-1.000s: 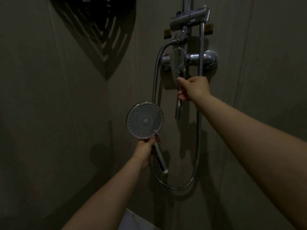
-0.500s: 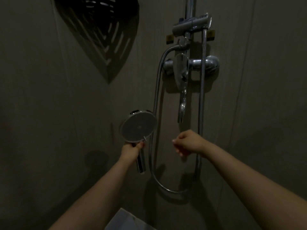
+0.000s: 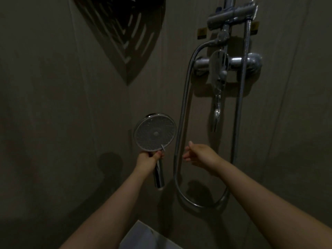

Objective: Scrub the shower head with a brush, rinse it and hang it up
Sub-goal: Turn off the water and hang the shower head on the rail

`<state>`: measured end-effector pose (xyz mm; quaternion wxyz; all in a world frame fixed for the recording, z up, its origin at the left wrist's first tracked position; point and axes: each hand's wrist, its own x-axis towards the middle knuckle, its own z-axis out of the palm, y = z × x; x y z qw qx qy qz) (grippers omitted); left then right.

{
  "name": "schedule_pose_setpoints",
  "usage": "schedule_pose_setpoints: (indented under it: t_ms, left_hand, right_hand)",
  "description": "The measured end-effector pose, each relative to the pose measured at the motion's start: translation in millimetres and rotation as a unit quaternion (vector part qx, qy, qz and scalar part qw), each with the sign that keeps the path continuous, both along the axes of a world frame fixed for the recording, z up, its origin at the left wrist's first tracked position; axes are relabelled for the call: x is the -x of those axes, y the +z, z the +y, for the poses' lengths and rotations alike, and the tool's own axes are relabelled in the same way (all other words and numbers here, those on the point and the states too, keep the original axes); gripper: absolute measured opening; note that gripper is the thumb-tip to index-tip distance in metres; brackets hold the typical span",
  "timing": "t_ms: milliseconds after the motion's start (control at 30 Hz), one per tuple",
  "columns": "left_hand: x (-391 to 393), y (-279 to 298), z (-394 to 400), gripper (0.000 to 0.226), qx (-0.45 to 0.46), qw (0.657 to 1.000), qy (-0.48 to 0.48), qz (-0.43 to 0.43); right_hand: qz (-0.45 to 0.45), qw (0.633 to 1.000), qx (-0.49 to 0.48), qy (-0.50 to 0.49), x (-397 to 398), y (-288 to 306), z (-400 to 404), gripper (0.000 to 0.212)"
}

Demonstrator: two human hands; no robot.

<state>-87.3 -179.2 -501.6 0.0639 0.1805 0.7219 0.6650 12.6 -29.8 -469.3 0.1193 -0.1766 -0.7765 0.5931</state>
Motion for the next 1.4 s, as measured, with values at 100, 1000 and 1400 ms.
schedule_pose_setpoints:
  t_ms: [100, 1000, 1400]
  left_hand:
    - [-5.0, 28.4, 1.6, 0.028, -0.018, 1.000, -0.006, -0.018]
    - [-120.0, 480.6, 25.2, 0.012, -0.064, 0.993, -0.036, -0.089]
    - [-111.7, 513.7, 31.1, 0.022, -0.048, 0.993, -0.092, -0.053]
  right_hand:
    - [0.033, 0.999, 0.011, 0.036, 8.8, 16.9, -17.2, 0.026]
    - [0.078, 0.994, 0.067, -0.030, -63.2, 422.9, -37.6, 0.027]
    - [-0.002, 0.953, 0.055, -0.298, -92.0, 403.1, 56.4, 0.023]
